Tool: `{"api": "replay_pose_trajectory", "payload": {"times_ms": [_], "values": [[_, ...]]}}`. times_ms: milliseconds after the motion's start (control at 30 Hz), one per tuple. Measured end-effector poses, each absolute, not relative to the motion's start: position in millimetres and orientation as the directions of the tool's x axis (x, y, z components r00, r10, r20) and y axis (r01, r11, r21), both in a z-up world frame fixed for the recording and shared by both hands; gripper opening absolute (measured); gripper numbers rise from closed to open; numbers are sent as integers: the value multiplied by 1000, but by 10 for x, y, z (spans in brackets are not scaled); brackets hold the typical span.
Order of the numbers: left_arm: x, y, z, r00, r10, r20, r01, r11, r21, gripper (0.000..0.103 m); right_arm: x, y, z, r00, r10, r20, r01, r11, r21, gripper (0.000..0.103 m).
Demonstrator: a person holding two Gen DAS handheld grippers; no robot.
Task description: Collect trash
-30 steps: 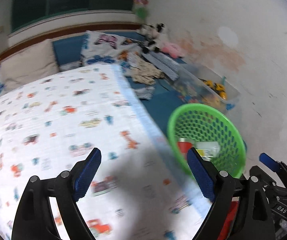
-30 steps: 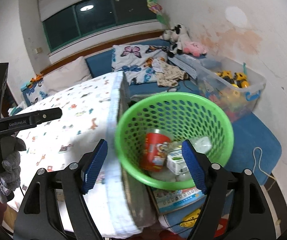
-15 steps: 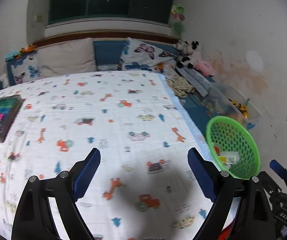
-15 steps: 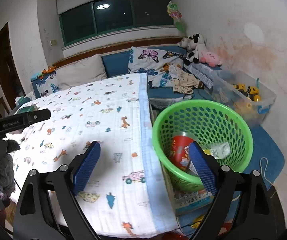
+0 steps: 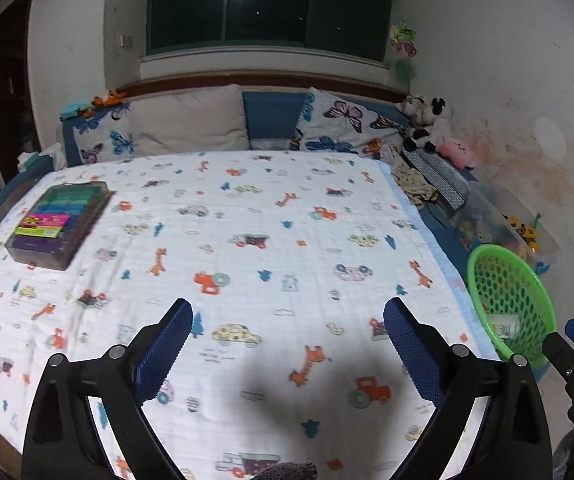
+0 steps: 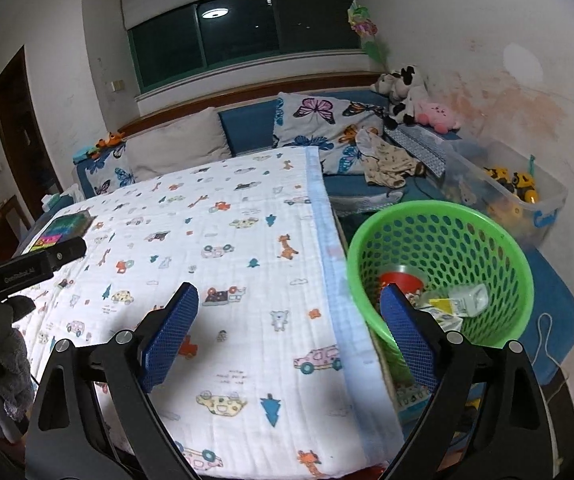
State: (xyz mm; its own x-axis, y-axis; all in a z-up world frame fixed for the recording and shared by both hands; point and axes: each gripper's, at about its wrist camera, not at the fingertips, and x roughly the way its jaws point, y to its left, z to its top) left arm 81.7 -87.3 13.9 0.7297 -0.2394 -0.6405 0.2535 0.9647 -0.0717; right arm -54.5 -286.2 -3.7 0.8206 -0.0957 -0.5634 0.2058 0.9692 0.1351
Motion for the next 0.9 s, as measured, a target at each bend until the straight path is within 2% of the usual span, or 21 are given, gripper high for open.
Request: {"api": "replay_pose_trajectory", "payload": {"times_ms": [333,900], "values": [[788,-757,191,751,-202,-629,219,974,-52,93,-483,-2792,-38,819,-84,-567,192,973,132,93],[627,-740,136,778,-137,-613,225,972,69,93,-398,-2741,-47,819,-69,-570,174,976,133,94]]}}
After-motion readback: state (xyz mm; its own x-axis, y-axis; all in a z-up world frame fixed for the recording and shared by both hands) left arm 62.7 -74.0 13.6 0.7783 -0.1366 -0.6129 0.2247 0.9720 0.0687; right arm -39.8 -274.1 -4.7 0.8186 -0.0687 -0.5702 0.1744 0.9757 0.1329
